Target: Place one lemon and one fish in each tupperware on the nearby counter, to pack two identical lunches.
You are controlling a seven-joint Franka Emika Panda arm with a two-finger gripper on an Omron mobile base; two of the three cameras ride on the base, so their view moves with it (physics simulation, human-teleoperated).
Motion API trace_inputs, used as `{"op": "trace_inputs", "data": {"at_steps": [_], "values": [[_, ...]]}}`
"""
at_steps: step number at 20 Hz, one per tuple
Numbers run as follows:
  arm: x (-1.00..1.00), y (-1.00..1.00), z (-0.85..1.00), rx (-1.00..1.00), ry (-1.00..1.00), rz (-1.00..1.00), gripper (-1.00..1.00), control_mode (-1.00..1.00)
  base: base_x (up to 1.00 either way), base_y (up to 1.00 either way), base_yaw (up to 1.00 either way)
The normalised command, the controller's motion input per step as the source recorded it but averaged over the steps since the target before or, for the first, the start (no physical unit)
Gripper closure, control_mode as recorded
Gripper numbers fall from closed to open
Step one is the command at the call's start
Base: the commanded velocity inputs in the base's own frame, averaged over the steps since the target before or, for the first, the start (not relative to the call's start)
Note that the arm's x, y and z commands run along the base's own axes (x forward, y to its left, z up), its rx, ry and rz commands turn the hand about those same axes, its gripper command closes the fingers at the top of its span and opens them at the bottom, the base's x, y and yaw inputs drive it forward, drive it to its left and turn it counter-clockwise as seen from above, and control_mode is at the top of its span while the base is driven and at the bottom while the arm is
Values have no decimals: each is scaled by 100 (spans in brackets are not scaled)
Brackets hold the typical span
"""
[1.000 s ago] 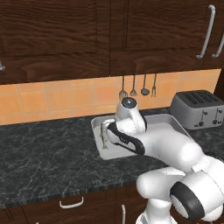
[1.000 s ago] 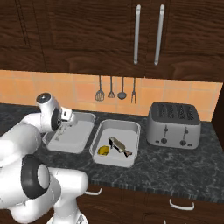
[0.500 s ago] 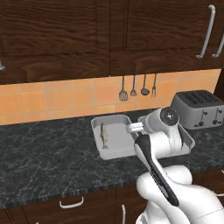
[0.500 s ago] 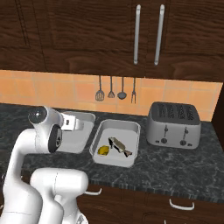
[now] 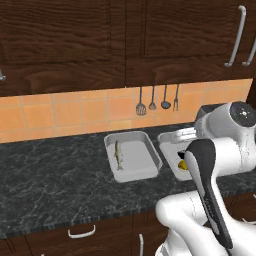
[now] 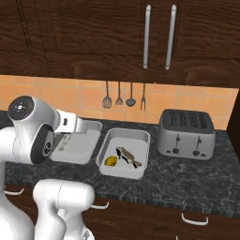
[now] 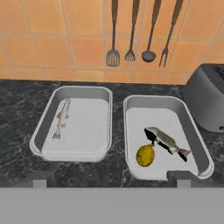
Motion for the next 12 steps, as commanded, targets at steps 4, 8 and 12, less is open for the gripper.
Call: {"op": "trace_inputs", "data": {"at_steps": [4,8,12], "values": [[-95,2,-60,0,-12,0,-100,-100,0,0,0],[-54,3,-59,0,-2,1,-100,-100,0,0,0],[-43,0,-36,0,0,0,-100,-100,0,0,0]]}}
